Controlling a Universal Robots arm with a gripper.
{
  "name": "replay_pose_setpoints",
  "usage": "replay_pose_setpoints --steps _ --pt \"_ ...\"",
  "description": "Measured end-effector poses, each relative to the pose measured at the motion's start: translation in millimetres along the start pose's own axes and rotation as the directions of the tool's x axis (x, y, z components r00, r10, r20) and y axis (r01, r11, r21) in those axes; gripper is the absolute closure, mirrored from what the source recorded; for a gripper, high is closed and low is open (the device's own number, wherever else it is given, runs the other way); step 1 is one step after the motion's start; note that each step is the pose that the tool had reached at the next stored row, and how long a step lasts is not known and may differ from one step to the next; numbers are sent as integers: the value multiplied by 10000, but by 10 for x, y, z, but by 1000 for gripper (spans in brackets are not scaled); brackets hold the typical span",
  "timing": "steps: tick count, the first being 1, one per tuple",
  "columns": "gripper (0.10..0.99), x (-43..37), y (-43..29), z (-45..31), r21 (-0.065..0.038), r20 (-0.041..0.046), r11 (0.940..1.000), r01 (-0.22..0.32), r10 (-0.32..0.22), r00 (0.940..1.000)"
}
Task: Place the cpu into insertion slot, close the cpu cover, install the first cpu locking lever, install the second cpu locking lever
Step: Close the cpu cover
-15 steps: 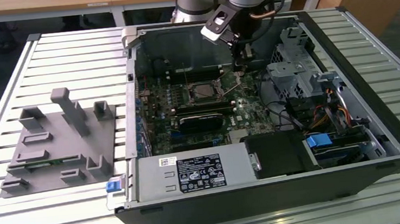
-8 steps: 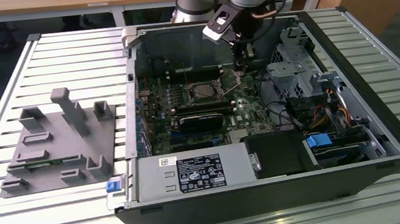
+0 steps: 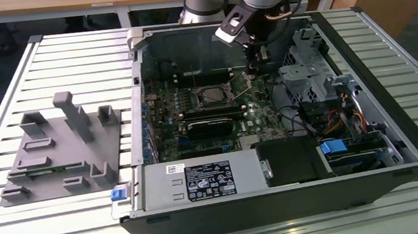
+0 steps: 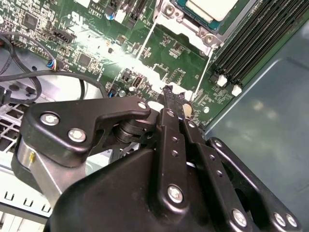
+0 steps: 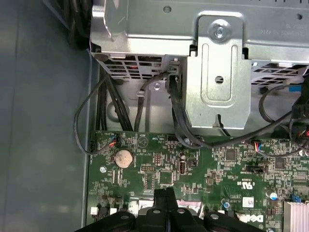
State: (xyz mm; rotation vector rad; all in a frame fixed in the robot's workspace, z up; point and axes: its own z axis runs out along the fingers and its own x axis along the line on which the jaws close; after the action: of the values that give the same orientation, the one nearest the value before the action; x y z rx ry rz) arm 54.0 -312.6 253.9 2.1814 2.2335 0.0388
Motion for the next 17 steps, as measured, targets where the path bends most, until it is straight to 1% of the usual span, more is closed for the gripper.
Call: replay_pose_setpoints --steps 11,17 --pt "965 -1 95 32 -1 0 10000 0 0 10000" --pt "965 -2 122 68 -1 9 10000 0 0 10000"
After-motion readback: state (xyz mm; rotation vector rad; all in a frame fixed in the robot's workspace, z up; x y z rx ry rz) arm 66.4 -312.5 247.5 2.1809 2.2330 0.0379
